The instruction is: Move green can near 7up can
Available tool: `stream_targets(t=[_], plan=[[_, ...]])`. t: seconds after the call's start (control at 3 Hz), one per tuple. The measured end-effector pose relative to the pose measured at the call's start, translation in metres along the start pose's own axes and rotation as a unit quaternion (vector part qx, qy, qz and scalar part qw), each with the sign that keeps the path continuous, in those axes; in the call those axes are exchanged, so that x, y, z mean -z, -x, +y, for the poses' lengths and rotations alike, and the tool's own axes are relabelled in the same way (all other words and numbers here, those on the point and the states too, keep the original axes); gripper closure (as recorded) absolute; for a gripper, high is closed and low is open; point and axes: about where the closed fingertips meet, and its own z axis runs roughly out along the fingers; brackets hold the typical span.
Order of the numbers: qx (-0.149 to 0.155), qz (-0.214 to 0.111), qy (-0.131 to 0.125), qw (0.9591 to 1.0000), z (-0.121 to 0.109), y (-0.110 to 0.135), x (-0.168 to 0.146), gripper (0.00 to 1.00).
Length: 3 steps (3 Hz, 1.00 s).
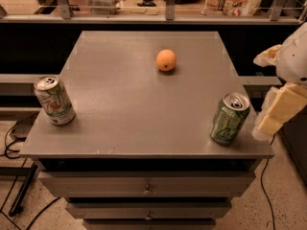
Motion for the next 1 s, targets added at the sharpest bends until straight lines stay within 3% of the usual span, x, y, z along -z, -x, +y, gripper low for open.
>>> stream_targets(t=[0.67,1.0], plan=[[-0.004,-0.033,0.05,0.9982,0.007,0.014,-0.052,0.0],[-0.021,-0.033,0.072,0.9967,0.012,0.007,-0.073,0.18]])
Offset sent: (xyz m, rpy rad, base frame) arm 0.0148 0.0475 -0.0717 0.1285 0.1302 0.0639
